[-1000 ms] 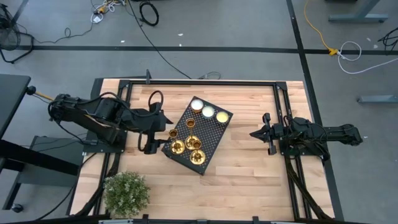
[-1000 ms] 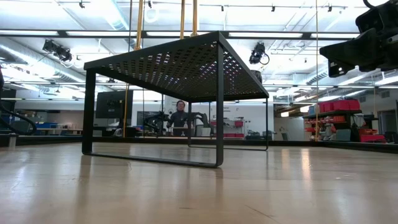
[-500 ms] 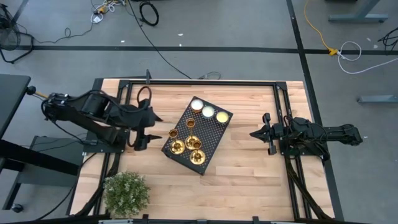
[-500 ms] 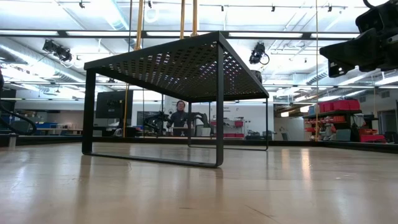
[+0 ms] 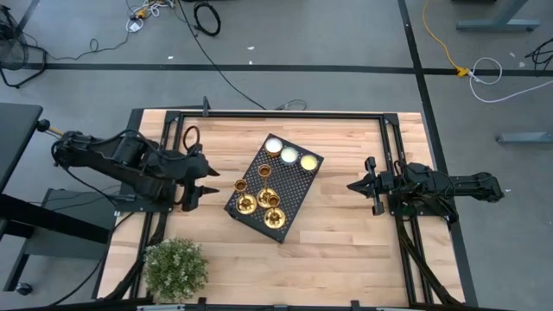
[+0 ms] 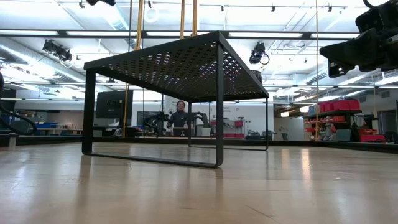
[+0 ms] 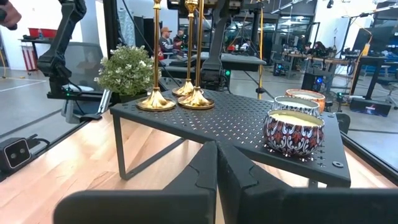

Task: Stock candles on shelf
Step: Return to Home Position

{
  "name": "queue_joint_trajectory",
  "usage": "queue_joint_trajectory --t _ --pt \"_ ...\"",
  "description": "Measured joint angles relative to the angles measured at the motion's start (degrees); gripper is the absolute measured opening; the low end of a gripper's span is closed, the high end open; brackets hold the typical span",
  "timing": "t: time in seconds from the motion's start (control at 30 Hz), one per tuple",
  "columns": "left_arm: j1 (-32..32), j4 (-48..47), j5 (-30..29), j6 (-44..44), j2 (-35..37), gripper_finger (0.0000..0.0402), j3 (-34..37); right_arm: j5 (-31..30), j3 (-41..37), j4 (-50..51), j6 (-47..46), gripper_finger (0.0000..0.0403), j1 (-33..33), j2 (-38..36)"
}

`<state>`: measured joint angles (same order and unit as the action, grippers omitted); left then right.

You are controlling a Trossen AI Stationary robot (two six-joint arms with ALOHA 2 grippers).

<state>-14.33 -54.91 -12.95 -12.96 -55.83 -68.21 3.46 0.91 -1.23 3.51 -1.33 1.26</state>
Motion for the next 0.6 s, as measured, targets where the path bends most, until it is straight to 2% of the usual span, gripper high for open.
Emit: queue_joint_trajectory --t 0.37,0.6 --pt "0.0 9.2 -1.5 0.7 7.3 0.0154 13.9 0.0 0.0 0.0 0.0 0.0006 0.0 0.0" --pt "0.0 10.5 -8.9 0.8 11.0 0.0110 20.4 0.0 0.0 0.0 0.0 0.0006 0.0 0.0"
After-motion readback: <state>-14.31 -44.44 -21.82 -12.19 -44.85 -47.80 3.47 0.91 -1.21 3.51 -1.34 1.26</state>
